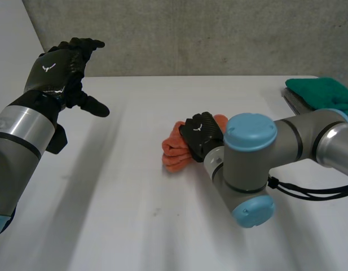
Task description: Fold the laundry.
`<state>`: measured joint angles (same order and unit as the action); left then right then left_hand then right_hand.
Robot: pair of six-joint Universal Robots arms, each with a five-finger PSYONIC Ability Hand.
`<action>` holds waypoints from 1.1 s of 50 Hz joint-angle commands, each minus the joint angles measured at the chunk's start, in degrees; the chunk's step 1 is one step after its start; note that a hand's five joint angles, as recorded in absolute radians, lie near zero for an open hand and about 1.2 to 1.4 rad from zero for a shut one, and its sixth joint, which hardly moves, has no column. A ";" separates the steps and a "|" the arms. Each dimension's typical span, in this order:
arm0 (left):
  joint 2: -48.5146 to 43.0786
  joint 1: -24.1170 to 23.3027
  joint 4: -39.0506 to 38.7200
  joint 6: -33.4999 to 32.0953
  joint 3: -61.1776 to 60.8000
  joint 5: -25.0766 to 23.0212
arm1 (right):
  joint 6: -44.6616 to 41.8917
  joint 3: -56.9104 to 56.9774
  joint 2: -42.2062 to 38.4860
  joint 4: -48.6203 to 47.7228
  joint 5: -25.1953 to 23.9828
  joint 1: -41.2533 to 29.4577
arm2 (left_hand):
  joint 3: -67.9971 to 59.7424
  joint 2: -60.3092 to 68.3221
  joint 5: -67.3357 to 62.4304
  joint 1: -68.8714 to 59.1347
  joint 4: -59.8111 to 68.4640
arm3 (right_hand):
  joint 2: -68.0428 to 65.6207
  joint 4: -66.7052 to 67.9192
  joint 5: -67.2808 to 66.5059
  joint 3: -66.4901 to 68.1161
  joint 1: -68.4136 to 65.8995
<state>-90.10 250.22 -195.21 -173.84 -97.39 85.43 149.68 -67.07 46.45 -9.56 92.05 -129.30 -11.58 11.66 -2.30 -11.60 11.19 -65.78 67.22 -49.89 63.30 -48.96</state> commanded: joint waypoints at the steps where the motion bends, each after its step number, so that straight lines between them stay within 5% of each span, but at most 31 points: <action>1: 0.01 0.00 0.00 -0.01 0.00 0.00 | -3.70 3.16 -0.22 8.49 -2.66 4.48 | 1.58 -1.66 2.30 1.60 -1.19 | -14.22 12.78 -20.11 16.70 -31.04; 14: -0.52 0.35 -0.44 -0.01 0.09 0.00 | -6.07 5.72 -1.18 9.12 -14.09 14.42 | 1.58 -1.66 2.30 1.60 -1.19 | -14.22 12.78 -20.11 16.70 -31.04; 38: -5.09 0.62 -3.51 -0.71 0.36 0.00 | -14.60 26.01 -16.56 7.98 -18.22 27.00 | 1.58 -1.66 2.30 1.60 -1.19 | -14.22 12.78 -20.11 16.70 -31.04; 50: -5.44 1.14 -4.39 -0.71 0.71 0.00 | -12.93 56.14 -27.11 -14.84 -17.61 34.98 | 1.58 -1.66 2.30 1.60 -1.19 | -14.22 12.78 -20.11 16.70 -31.04; 55: -5.44 1.85 -4.31 -0.71 0.62 0.00 | -8.10 58.19 -28.96 -21.64 -18.48 38.24 | 1.58 -1.66 2.30 1.60 -1.19 | -14.22 12.78 -20.11 16.70 -31.04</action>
<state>-95.60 251.35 -199.59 -174.57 -96.71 85.43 136.86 -13.23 19.84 -21.95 74.28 -95.57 -11.58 11.66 -2.31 -11.60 11.19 -65.78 67.25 -49.90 63.82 -49.78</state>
